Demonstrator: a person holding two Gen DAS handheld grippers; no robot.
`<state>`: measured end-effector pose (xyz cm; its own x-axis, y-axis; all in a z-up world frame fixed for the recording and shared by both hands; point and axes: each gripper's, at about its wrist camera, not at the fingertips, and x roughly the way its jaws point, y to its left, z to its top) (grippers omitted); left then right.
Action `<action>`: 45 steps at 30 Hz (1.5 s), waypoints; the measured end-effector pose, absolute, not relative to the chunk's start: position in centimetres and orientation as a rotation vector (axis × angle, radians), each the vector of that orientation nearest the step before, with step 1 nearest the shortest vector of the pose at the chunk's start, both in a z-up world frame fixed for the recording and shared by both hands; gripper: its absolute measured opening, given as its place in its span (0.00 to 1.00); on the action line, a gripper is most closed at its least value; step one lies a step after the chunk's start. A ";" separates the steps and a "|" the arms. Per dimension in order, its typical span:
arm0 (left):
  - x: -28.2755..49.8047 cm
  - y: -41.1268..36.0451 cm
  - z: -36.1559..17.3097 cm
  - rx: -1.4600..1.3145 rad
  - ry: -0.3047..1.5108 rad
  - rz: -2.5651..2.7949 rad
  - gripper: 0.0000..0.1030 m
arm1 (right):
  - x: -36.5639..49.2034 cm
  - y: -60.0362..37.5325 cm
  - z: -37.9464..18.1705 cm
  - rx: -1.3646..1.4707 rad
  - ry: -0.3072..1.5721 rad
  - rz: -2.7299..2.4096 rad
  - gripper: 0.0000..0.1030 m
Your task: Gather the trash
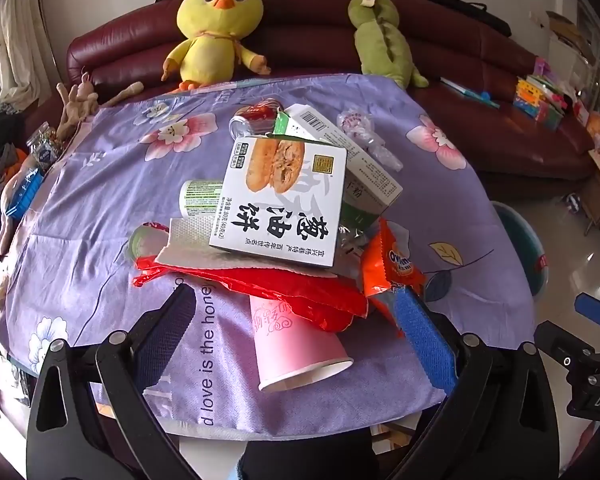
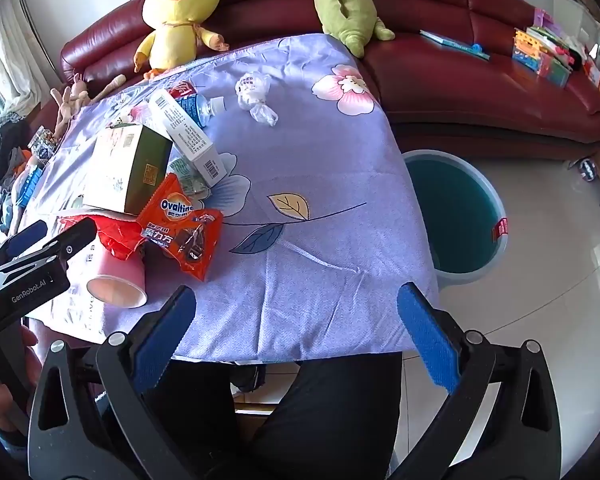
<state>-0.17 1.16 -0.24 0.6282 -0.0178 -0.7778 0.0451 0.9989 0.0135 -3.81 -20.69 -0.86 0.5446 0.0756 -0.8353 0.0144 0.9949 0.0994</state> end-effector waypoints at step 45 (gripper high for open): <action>-0.7 0.9 0.0 0.053 0.896 -0.031 0.97 | -3.9 -21.3 -0.5 0.112 0.994 0.009 0.94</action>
<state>-0.70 0.89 -0.04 0.6248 -0.0047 -0.7808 0.0495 0.9982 0.0335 -3.87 -21.29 -0.54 0.5455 0.0590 -0.8360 0.0436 0.9942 0.0986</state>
